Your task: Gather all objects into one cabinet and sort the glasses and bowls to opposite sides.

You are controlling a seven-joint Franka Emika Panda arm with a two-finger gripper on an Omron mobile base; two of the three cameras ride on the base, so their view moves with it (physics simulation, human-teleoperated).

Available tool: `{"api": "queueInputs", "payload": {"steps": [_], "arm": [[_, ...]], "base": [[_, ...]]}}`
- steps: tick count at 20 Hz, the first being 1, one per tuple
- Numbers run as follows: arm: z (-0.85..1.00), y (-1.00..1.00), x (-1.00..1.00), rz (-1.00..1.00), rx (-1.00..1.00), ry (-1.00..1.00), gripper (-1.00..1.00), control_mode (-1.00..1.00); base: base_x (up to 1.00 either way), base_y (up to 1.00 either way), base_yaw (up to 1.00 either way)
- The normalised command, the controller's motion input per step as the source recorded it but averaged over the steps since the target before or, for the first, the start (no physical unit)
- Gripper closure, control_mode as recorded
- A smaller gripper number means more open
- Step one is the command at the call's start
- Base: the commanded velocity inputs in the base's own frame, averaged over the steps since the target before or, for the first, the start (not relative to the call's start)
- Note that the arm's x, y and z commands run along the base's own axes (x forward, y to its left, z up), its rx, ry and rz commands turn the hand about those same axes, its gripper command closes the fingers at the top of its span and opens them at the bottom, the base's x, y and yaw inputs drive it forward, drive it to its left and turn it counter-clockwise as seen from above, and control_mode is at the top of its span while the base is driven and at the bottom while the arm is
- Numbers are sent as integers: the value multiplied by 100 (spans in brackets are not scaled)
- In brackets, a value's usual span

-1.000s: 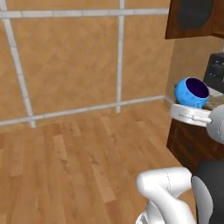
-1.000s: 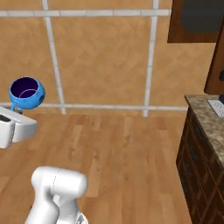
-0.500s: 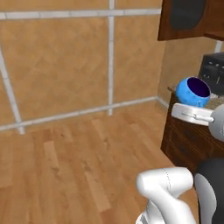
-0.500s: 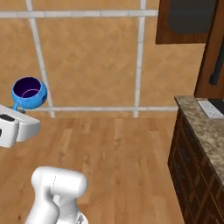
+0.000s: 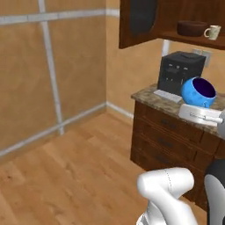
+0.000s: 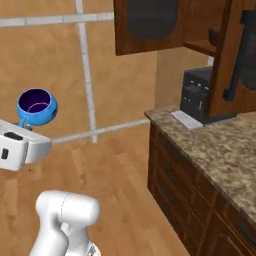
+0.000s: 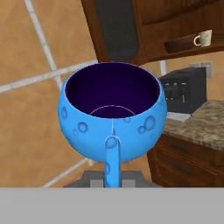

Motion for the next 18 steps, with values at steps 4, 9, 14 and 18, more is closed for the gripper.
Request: {"api": "queueInputs", "payload": {"steps": [4, 9, 14, 18], "arm": [[0, 0, 0, 0, 0, 0, 100, 100], [0, 0, 0, 0, 0, 0, 100, 100], [0, 0, 0, 0, 0, 0, 100, 100], [0, 0, 0, 0, 0, 0, 100, 100]], "base": [[82, 42, -72], [45, 29, -68], [71, 22, -67], [100, 38, -46]]}}
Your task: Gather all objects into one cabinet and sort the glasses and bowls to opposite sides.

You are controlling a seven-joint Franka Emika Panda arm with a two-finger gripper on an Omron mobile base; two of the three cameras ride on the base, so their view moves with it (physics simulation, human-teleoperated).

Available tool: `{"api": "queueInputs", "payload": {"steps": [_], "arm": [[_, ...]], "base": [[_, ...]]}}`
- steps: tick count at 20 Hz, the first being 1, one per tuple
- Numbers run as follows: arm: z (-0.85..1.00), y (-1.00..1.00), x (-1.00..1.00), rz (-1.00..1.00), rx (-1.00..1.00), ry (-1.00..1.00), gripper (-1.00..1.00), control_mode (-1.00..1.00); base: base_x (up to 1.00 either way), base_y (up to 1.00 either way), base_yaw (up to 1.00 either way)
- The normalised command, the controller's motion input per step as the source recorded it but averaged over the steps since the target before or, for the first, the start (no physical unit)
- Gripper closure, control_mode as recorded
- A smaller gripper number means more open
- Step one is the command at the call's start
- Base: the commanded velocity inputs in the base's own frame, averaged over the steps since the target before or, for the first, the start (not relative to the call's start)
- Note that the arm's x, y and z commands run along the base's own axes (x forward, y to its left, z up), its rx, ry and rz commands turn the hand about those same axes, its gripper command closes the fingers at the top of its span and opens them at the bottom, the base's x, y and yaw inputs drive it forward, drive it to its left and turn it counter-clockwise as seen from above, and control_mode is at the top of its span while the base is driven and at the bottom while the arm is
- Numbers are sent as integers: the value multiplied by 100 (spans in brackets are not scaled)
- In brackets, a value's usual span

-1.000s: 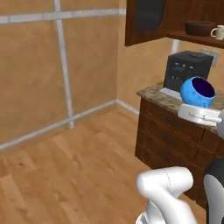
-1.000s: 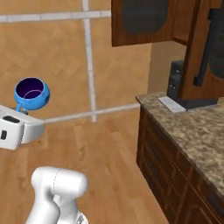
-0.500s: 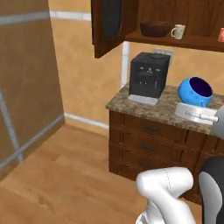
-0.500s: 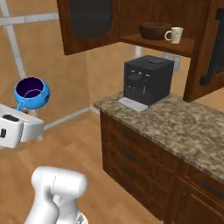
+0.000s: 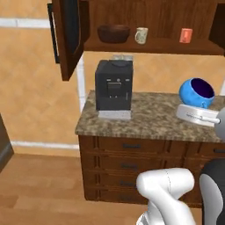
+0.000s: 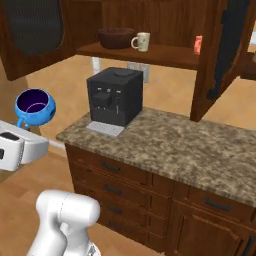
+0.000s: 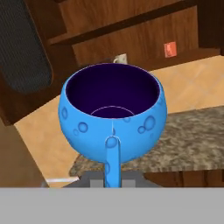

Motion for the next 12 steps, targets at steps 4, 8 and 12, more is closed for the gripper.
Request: {"api": "queueInputs", "payload": {"steps": [4, 8, 12], "arm": [[0, 0, 0, 0, 0, 0, 100, 100], [0, 0, 0, 0, 0, 0, 100, 100], [0, 0, 0, 0, 0, 0, 100, 100]], "base": [[100, 28, -48], [71, 7, -34], [99, 0, -19]]}}
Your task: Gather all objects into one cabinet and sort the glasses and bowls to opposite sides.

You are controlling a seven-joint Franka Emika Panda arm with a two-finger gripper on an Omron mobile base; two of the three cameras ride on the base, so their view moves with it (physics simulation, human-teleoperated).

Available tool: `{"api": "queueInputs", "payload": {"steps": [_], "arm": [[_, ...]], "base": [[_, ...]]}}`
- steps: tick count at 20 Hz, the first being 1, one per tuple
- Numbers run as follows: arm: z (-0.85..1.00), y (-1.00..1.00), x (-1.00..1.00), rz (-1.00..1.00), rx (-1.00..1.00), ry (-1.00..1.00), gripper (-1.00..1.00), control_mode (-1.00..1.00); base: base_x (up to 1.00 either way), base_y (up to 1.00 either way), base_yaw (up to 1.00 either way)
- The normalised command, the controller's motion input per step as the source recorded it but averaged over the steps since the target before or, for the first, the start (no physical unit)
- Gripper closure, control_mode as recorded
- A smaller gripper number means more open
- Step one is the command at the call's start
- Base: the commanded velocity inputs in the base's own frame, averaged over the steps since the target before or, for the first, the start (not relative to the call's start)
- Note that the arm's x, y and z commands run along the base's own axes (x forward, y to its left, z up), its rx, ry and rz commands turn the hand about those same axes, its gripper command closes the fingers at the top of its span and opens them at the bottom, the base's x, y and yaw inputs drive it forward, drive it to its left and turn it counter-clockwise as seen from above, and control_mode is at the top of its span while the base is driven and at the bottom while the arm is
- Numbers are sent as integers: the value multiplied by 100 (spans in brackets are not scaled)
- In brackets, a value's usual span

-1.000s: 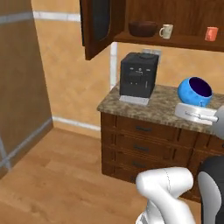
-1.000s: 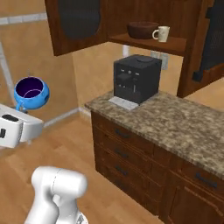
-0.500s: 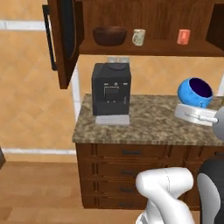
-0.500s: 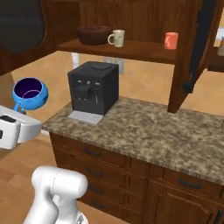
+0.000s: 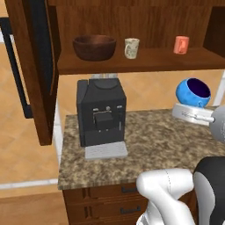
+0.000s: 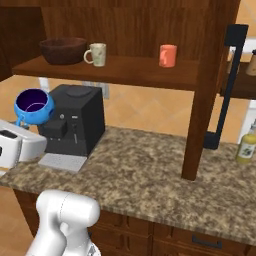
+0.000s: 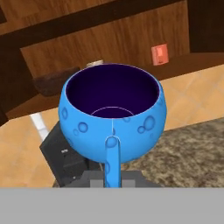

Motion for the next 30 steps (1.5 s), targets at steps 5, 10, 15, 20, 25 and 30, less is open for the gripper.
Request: {"api": "queueInputs", "payload": {"steps": [5, 10, 15, 20, 25, 30], "arm": [[0, 0, 0, 0, 0, 0, 100, 100], [0, 0, 0, 0, 0, 0, 100, 100], [0, 0, 1, -1, 4, 2, 100, -100], [34, -9, 37, -7, 21, 17, 100, -100], [71, 0, 68, -4, 3, 15, 100, -100], [63, 0, 55, 0, -2, 2, 100, -100]], "base": [[58, 0, -12], [-12, 0, 0], [-3, 0, -3], [0, 0, 0], [0, 0, 0], [0, 0, 0]]}}
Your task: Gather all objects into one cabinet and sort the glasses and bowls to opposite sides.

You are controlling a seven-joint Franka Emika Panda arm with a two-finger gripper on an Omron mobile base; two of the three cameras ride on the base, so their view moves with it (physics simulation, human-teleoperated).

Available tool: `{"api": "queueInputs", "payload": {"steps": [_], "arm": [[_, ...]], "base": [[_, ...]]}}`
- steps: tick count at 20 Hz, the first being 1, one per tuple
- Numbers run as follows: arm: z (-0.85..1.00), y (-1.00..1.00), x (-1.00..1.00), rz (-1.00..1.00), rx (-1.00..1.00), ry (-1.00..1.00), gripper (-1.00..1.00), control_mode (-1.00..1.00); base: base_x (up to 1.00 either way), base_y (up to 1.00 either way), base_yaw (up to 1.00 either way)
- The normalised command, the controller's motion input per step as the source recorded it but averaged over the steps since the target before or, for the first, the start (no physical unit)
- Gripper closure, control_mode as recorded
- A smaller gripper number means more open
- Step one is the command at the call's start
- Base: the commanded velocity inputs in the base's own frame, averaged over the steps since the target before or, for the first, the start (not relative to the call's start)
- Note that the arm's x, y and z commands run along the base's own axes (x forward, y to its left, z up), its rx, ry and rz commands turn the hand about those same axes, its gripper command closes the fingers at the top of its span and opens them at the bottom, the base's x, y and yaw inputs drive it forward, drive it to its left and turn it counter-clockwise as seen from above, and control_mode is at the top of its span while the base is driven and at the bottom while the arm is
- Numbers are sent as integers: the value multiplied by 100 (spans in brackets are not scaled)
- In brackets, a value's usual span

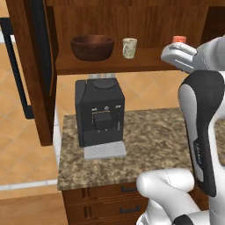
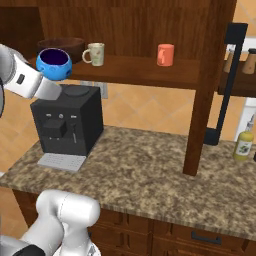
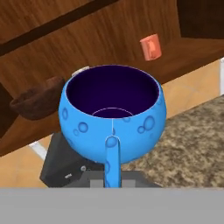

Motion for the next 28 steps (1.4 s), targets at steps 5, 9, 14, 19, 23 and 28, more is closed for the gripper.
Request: {"api": "queueInputs", "payload": {"steps": [5, 9, 14, 19, 23, 28], "arm": [[10, 0, 51, 0, -16, 0, 100, -100], [-3, 0, 65, 0, -16, 2, 100, -100], [0, -3, 57, 0, -1, 17, 100, -100], [0, -1, 38, 0, -7, 7, 100, -100], [-9, 0, 34, 0, -22, 0, 100, -100], [-33, 0, 42, 0, -24, 0, 100, -100]], "base": [[0, 0, 0], [0, 0, 0], [0, 0, 0], [0, 0, 0], [0, 0, 0], [0, 0, 0]]}}
